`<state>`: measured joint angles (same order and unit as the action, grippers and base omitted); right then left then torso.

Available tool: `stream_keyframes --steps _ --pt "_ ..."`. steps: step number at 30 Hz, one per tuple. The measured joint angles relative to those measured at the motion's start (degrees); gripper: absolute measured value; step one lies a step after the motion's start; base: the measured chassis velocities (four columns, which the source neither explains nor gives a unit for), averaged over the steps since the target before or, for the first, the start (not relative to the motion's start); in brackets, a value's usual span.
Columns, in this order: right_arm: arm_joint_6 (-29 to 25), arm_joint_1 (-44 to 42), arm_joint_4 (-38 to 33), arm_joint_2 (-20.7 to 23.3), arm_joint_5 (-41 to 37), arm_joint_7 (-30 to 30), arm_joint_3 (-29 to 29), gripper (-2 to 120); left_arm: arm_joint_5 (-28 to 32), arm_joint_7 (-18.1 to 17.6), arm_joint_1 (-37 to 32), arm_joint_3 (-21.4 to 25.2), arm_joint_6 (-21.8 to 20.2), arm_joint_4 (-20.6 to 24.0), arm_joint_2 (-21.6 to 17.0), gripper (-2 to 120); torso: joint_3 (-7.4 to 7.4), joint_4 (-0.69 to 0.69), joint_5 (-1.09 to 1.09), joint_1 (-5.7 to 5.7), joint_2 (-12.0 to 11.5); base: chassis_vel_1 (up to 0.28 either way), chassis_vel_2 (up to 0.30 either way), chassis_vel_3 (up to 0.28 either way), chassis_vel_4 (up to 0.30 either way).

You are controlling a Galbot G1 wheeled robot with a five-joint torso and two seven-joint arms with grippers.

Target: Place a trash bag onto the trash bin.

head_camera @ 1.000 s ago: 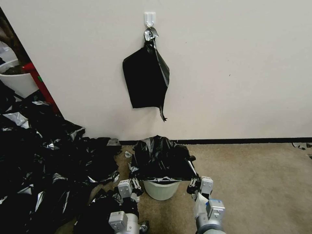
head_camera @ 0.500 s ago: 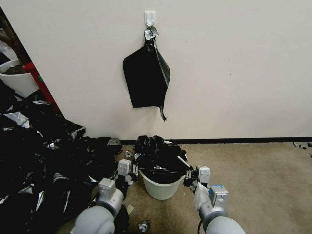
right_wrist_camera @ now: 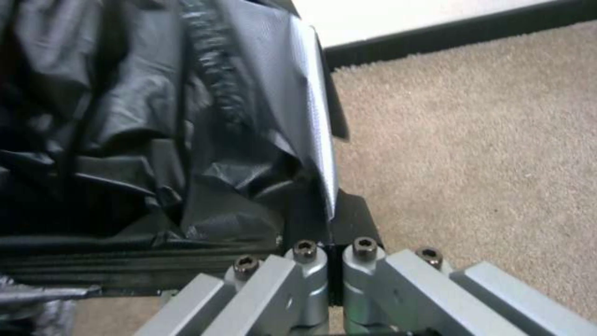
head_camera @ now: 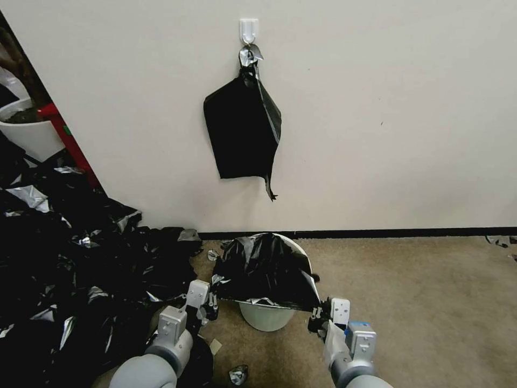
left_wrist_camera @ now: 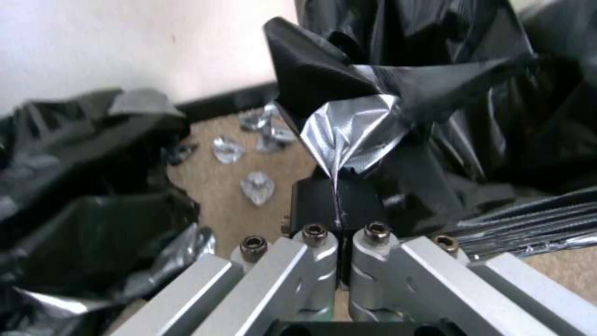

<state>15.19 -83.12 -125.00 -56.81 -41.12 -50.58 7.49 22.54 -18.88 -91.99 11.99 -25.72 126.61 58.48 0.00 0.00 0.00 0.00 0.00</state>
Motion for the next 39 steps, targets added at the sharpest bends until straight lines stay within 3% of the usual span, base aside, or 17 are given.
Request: stream_keyframes --steps 15,30,35,38,39 --pt "0.3 2.6 8.0 -1.2 0.6 1.2 1.6 0 2.2 -0.9 5.0 -2.9 1.6 -10.4 4.3 0 0.0 -0.01 0.0 0.0 0.0 0.0 0.0 0.0 0.0" --pt "0.3 3.8 12.8 -1.7 3.1 5.7 0.3 0 5.2 -1.7 9.7 -4.8 -0.7 -14.9 6.5 0 0.0 -0.01 0.0 0.0 0.0 0.0 0.0 0.0 0.0" --pt "0.6 2.0 10.3 -0.6 3.2 6.5 0.0 9 7.3 -2.2 9.2 -4.2 -2.1 -14.3 5.7 13 0.0 -0.01 -0.01 0.0 0.0 0.0 0.0 0.0 0.0" --pt "0.8 -0.6 6.8 1.0 2.6 6.8 0.0 25 8.3 -0.3 6.7 -2.9 -2.6 -12.3 3.6 28 0.0 -0.01 0.0 0.0 0.0 0.0 0.0 0.0 0.0" --pt "0.8 -0.6 6.8 1.0 2.6 6.8 0.0 25 8.3 -0.3 6.7 -2.9 -2.6 -12.3 3.6 28 0.0 -0.01 0.0 0.0 0.0 0.0 0.0 0.0 0.0"
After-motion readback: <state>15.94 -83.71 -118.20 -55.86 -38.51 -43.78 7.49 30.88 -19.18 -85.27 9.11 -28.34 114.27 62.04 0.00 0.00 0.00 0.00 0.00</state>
